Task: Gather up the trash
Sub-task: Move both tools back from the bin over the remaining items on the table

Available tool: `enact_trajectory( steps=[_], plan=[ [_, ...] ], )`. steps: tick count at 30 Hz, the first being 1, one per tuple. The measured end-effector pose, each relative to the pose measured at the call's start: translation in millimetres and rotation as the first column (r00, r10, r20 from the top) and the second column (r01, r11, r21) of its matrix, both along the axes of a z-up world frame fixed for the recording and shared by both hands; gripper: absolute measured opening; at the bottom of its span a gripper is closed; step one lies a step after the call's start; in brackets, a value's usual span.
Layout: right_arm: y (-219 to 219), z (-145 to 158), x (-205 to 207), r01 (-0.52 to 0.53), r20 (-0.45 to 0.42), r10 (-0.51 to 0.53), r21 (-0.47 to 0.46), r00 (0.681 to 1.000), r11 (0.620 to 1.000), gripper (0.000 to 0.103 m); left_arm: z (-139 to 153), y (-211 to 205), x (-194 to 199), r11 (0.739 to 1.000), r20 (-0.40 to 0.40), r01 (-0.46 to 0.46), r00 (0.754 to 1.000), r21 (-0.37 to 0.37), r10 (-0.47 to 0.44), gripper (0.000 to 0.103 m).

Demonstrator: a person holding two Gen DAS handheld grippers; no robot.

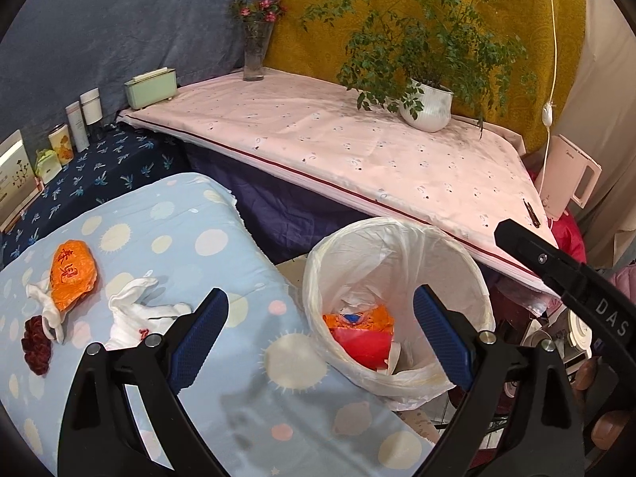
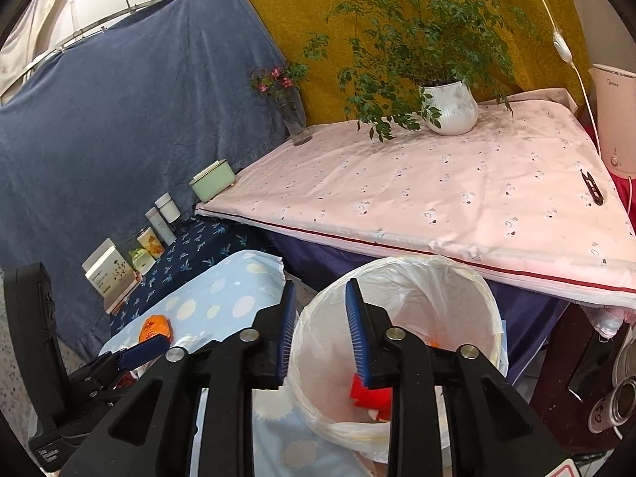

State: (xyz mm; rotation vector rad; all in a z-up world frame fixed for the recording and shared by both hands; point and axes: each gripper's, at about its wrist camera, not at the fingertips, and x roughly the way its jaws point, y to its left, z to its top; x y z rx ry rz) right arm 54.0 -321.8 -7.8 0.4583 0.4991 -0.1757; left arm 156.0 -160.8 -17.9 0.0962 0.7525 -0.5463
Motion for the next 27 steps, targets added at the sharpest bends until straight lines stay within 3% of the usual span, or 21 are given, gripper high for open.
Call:
enact_trajectory(
  steps=[16, 27],
  plan=[
    [50, 20, 1, -0.080, 0.016, 0.081, -0.047, 0.997, 0.996, 0.039, 6, 53, -3, 0.995, -0.003, -0.094, 0.996, -0.024, 0.094, 0.090],
    [87, 26, 10, -0.143, 0.017, 0.145, -0.065, 0.989, 0.988, 0.045, 6, 105, -2, 0.979, 0.000, -0.200, 0.980, -0.043, 0.200, 0.090]
  ],
)
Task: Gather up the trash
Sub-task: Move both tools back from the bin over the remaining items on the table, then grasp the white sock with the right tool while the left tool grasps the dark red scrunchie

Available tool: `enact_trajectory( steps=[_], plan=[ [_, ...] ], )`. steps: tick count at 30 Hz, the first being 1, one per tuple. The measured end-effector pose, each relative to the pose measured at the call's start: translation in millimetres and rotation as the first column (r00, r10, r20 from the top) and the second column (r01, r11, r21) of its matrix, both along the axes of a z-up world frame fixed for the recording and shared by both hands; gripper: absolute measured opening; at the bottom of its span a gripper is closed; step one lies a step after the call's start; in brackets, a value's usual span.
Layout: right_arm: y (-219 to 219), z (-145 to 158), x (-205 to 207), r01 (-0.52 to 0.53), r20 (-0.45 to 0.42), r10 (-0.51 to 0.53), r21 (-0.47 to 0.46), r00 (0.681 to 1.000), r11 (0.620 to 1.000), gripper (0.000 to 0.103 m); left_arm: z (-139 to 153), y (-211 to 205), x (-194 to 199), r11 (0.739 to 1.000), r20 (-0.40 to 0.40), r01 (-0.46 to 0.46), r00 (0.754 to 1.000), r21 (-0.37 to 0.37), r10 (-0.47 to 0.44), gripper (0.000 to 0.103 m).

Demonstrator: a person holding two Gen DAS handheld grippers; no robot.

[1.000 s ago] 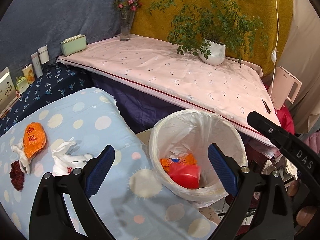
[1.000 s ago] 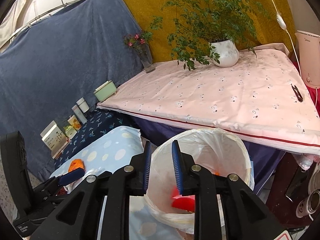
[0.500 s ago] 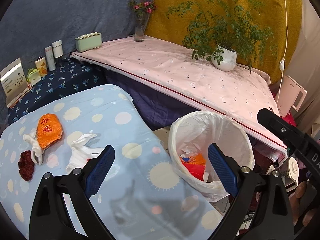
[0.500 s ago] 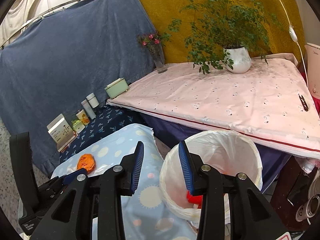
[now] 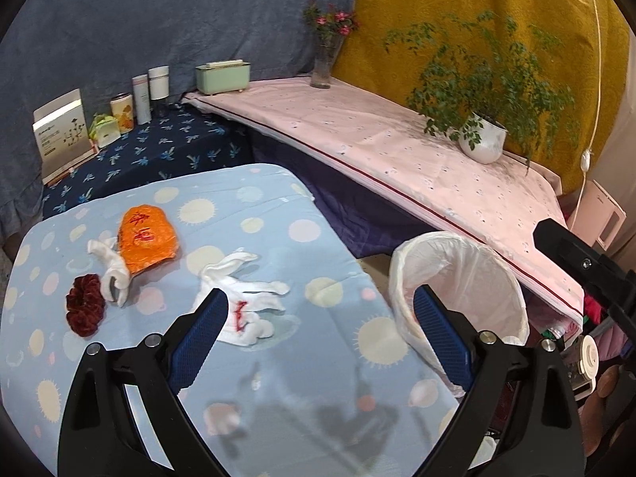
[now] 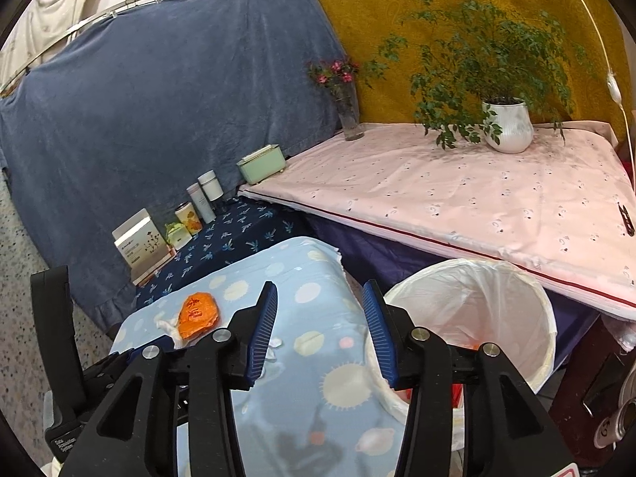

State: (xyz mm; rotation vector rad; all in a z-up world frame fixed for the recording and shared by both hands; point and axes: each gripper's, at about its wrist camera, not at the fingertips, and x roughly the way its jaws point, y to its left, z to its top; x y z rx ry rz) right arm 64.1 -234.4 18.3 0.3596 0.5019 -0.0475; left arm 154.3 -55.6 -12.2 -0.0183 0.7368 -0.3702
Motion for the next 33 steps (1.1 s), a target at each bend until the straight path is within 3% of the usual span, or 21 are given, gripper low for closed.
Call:
enact_trajectory(
  steps=[16, 33],
  plan=[
    [67, -12, 27, -0.117, -0.045, 0.117, -0.013, 0.992, 0.993, 0.047, -20, 105, 14, 0.981, -0.042, -0.192, 0.981, -0.010, 0.191, 0.090],
    [144, -47, 75, -0.239, -0.142, 0.233, -0.024, 0.962, 0.971, 0.048, -58, 219, 39, 0.925, -0.119, -0.381, 0.918, 0.016, 0.380, 0.090]
  ],
)
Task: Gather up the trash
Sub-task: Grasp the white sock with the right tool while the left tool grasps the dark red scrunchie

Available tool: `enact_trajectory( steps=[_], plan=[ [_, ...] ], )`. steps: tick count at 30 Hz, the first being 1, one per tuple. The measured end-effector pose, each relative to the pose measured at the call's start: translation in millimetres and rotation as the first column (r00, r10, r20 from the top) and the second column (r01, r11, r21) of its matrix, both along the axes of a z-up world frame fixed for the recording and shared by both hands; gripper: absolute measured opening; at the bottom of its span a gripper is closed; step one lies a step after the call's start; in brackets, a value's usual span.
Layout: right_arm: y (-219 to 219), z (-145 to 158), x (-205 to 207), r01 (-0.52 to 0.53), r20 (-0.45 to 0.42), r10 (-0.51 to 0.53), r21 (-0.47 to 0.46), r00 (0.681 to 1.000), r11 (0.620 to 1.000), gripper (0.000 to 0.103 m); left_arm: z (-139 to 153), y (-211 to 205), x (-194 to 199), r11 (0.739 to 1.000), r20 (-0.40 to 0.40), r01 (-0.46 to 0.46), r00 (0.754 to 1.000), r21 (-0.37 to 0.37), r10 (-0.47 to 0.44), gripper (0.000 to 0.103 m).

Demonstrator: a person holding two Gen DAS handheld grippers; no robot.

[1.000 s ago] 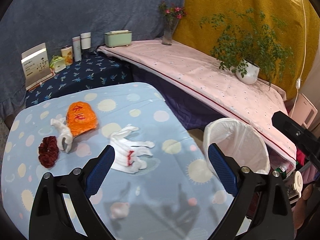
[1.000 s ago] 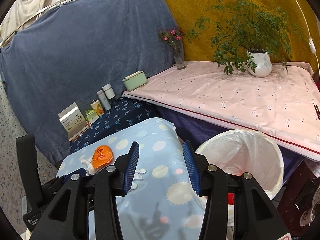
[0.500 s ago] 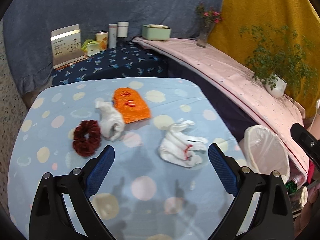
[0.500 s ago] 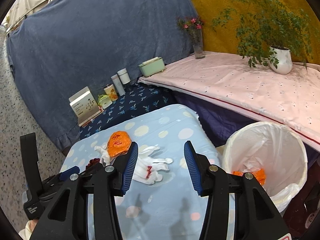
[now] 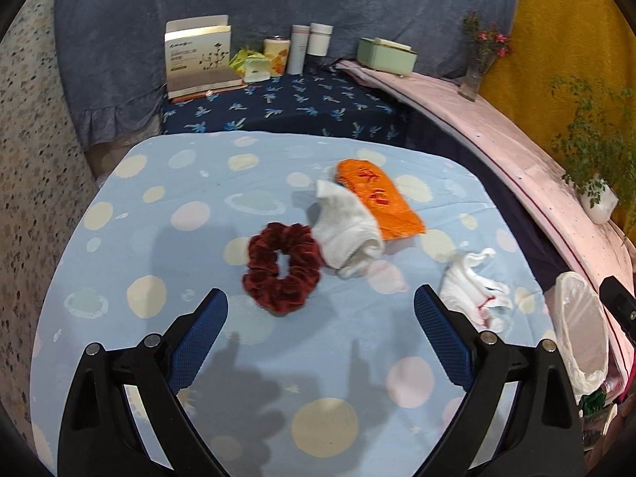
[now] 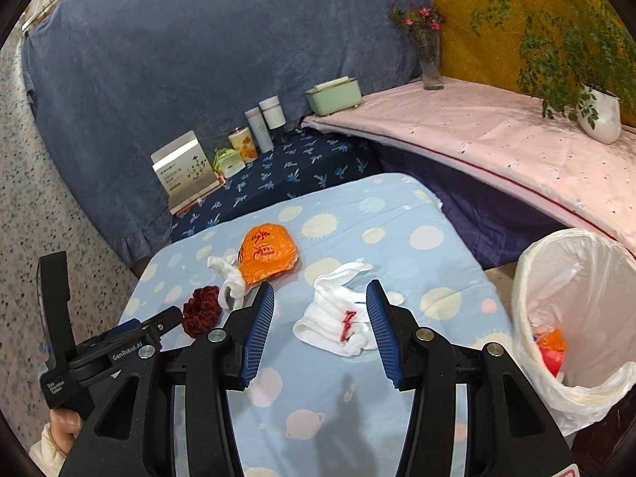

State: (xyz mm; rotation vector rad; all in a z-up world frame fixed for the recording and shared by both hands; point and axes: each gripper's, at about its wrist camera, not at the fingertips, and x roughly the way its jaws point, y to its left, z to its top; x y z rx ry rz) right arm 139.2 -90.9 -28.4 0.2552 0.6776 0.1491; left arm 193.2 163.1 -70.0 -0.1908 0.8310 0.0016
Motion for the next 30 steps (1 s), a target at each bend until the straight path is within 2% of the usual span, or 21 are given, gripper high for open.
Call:
enact_trajectory(
  steps=[12, 22, 24, 30],
  plan=[
    [34, -46, 47, -0.040, -0.106, 0.038, -0.023, 0.994, 0.999, 0.048, -37, 32, 34, 0.999, -0.083, -0.038, 0.996, -0.004, 0.038, 0.090],
    [36, -86, 85, -0.008, -0.186, 0.000, -0.044, 0.983, 0.999, 0.048, -63, 38, 59, 0.999, -0.131, -0.038, 0.991, -0.019, 0.035, 0.088],
    [37, -93, 90, -0.002, -0.201, -0.008, -0.050, 0.980, 0.999, 0.048, -67, 38, 62, 0.999, -0.140, -0.032, 0.990, -0.027, 0.028, 0.079],
    [39, -112, 97, -0.003, -0.238, -0.014, -0.072, 0.971, 0.997, 0.048, -71, 34, 63, 0.999, -0.144, -0.004, 0.990, -0.051, -0.004, 0.064]
  ],
)
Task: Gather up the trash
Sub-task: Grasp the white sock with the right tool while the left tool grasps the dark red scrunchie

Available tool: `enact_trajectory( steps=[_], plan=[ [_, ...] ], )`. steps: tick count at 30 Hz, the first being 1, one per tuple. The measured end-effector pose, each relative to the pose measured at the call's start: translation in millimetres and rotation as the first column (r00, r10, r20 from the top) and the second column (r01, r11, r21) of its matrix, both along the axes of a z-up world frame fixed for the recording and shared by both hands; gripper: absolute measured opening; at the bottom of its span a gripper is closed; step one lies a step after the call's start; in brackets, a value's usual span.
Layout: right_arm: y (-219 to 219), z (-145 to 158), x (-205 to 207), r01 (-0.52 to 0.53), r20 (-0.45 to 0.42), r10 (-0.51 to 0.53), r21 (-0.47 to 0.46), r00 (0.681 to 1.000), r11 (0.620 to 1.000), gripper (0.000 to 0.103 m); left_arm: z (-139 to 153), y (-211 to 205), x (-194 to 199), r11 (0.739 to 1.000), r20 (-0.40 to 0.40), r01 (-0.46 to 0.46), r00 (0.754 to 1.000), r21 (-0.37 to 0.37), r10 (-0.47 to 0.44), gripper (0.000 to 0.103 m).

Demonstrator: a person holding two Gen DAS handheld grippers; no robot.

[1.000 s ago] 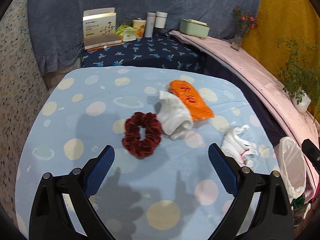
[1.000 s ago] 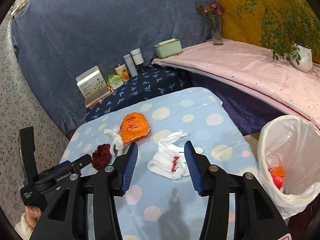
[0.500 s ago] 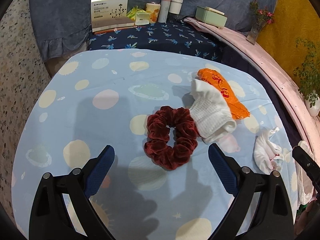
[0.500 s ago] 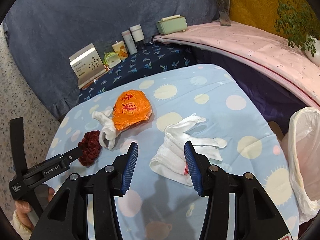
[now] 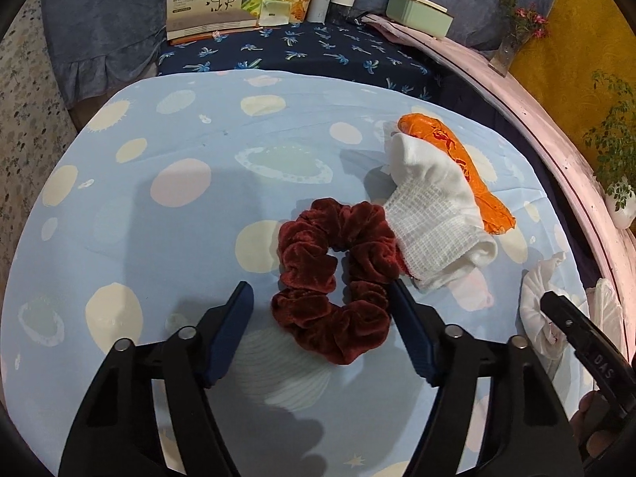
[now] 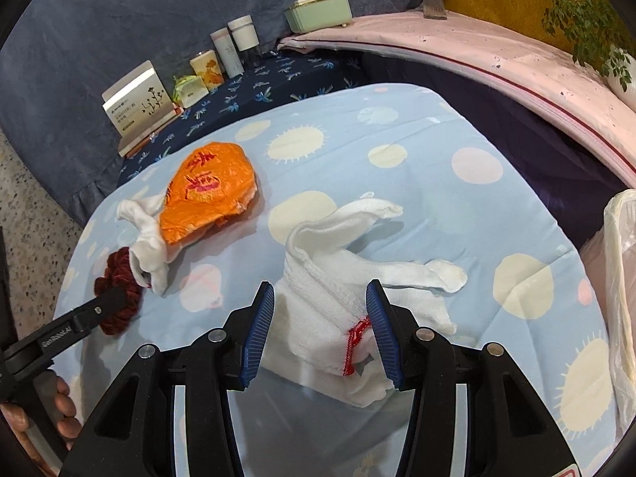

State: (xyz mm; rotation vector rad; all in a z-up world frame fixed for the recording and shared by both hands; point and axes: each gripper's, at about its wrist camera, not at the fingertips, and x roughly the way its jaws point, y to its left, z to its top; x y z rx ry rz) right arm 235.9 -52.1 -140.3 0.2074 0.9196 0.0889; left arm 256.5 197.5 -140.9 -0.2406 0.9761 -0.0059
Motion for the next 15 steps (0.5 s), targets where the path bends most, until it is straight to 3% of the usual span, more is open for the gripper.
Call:
enact_trajectory(
  steps=[2, 5, 10, 15],
  plan=[
    [2, -4, 0, -0.003, -0.005, 0.003, -0.013, 1.000, 1.000, 0.046, 0, -2, -1, 1.000, -0.002, 0.017, 1.000, -0.012, -0.017, 0.048],
    [3, -4, -2, -0.014, -0.008, 0.013, -0.037, 1.000, 0.999, 0.038, 3, -6, -4, 0.999, 0.001, 0.029, 1.000, -0.022, -0.029, 0.034],
    [-5, -3, -7, -0.016, -0.030, 0.015, -0.031, 0.999, 0.999, 0.011, 10, -11, -12, 0.999, 0.016, 0.028, 0.999, -0.024, -0.028, 0.027],
    [-10, 13, -21, -0.020, 0.001, 0.020, -0.016, 1.000, 1.000, 0.009, 26, -15, -25, 0.999, 0.050, 0.034, 0.998, -0.026, -0.033, 0.024]
  ],
)
